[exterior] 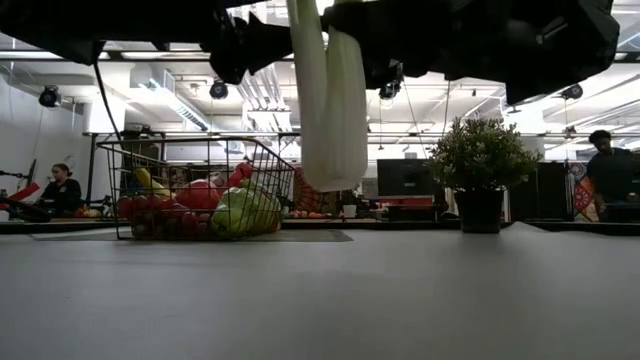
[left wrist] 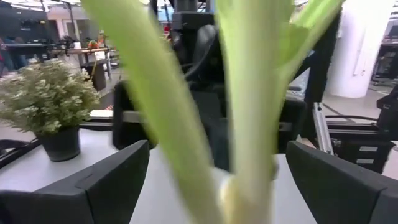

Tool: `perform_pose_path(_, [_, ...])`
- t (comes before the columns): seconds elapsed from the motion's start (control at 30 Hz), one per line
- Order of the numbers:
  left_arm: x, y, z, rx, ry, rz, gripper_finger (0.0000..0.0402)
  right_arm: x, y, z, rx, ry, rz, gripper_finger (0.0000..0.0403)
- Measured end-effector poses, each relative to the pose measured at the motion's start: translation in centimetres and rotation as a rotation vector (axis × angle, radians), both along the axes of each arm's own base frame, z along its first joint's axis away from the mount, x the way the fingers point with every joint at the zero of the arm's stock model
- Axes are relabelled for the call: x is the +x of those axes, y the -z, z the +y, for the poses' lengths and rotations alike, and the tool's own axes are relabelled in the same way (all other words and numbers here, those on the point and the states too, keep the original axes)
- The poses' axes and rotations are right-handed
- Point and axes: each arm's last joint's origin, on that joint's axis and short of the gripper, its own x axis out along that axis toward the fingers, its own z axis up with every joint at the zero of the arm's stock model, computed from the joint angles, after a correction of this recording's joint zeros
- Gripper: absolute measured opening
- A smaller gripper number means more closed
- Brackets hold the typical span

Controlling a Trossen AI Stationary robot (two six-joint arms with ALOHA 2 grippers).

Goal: Build produce basket
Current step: Put the celery into the wire basket

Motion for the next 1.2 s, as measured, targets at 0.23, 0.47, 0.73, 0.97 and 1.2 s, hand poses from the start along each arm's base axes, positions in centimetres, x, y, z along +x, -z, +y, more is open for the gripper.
perform_pose_path(0.23, [1.1,-0.7,-0.3,0.004,0.032,-0.027,0.0361,0.5,0.2,-0.5,0.019,0.151,0.062,0.0038])
perform_pose_path(0.47, [1.9,-1.1,-0.1,0.023,0.016,-0.036,0.0361,1.7,-0.1,-0.6,0.035,0.217,0.171,0.0038])
perform_pose_path(0.73, [1.9,-1.3,0.1,0.022,-0.003,-0.044,0.0348,1.9,-0.2,-0.6,0.027,0.241,0.164,0.0038])
perform_pose_path(0.97, [2.0,-1.3,0.4,0.019,-0.031,-0.043,0.0254,1.9,-0.1,-0.6,0.024,0.241,0.169,0.0038])
perform_pose_path(1.2, [2.0,-1.2,0.6,0.018,-0.053,-0.042,0.0127,1.8,-0.1,-0.6,0.031,0.24,0.178,0.0068])
